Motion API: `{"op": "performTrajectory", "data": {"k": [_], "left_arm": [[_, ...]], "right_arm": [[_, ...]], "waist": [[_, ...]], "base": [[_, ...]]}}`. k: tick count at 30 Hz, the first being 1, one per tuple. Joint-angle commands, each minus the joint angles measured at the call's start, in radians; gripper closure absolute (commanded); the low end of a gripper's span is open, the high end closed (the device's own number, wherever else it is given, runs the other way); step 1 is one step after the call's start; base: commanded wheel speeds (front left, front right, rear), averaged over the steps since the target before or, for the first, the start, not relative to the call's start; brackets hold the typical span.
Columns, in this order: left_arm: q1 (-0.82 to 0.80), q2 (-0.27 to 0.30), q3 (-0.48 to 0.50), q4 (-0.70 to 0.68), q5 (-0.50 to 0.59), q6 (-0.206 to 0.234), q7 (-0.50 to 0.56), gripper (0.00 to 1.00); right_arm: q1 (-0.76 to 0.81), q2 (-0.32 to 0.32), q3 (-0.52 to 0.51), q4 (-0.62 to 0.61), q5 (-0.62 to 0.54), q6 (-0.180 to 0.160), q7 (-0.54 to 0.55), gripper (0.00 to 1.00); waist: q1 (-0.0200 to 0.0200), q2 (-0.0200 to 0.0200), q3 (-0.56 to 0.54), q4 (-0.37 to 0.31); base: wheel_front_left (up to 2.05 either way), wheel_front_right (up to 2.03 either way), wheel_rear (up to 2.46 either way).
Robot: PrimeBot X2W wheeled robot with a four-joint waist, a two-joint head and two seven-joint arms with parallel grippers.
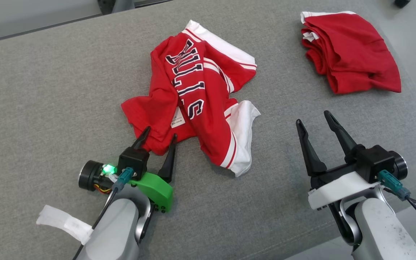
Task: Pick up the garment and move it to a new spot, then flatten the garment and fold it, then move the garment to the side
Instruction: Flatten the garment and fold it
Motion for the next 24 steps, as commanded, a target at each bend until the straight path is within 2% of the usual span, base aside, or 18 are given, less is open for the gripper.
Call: {"op": "performTrajectory", "data": {"k": [1, 2, 4, 5, 7, 8, 12, 14, 18, 21, 24], "left_arm": [[-0.014, 0.007, 0.009, 0.002, 0.007, 0.010, 0.000, 0.00], [-0.017, 0.006, 0.015, 0.004, 0.016, 0.017, 0.000, 0.00], [-0.019, 0.007, 0.037, -0.007, 0.018, 0.032, 0.000, 0.07], [-0.018, 0.007, 0.046, -0.009, 0.023, 0.036, 0.000, 0.18], [-0.015, 0.007, 0.057, -0.019, 0.025, 0.038, 0.000, 0.55], [-0.011, 0.007, 0.063, -0.024, 0.026, 0.039, 0.000, 0.64], [-0.003, 0.007, 0.067, -0.038, 0.023, 0.030, 0.000, 0.79], [-0.001, 0.006, 0.072, -0.059, 0.015, 0.028, 0.000, 0.99], [-0.007, 0.006, 0.105, -0.137, -0.006, 0.038, 0.000, 1.00], [-0.055, 0.012, 0.167, -0.213, 0.004, 0.042, 0.000, 1.00], [-0.132, 0.068, 0.230, -0.226, 0.020, 0.029, 0.000, 1.00]], "right_arm": [[-0.013, 0.004, -0.002, 0.001, -0.001, -0.001, -0.003, 0.00], [-0.013, 0.006, -0.003, 0.001, 0.000, -0.001, -0.003, 0.00], [-0.015, 0.008, -0.006, 0.002, 0.001, -0.001, -0.003, 0.00], [-0.015, 0.009, -0.008, 0.002, 0.003, -0.001, -0.003, 0.00], [-0.016, 0.011, -0.010, 0.001, 0.003, -0.001, -0.003, 0.00], [-0.015, 0.012, -0.011, 0.001, 0.004, -0.001, -0.003, 0.00], [-0.014, 0.013, -0.011, 0.005, 0.007, -0.001, -0.003, 0.00], [-0.016, 0.014, -0.010, 0.007, 0.008, -0.001, -0.003, 0.00], [-0.014, 0.015, -0.018, 0.004, 0.010, -0.001, -0.003, 0.00], [-0.009, 0.017, -0.024, 0.001, 0.013, -0.001, -0.003, 0.00], [-0.016, 0.018, -0.024, -0.003, 0.017, -0.001, -0.003, 0.00]], "waist": [[0.0000, 0.0094, 0.030, -0.032], [0.0000, 0.0094, 0.031, -0.034], [0.0000, 0.0094, 0.032, -0.036], [0.0000, 0.0094, 0.033, -0.036], [0.0000, 0.0094, 0.033, -0.034], [0.0000, 0.0094, 0.032, -0.032], [0.0000, 0.0094, 0.031, -0.022], [0.0000, 0.0094, 0.031, -0.017], [0.0000, 0.0094, 0.029, -0.002], [0.0000, 0.0094, 0.034, 0.014], [0.0000, 0.0094, 0.052, 0.027]], "base": [[0.00, 0.00, 0.00], [0.00, 0.00, 0.00], [0.00, 0.00, 0.00], [0.00, 0.00, 0.00], [0.00, 0.00, 0.00], [0.00, 0.00, 0.00], [0.00, 0.00, 0.00], [0.00, 0.00, 0.00], [0.00, 0.00, 0.00], [0.00, 0.00, 0.00], [0.00, 0.00, 0.00]]}}
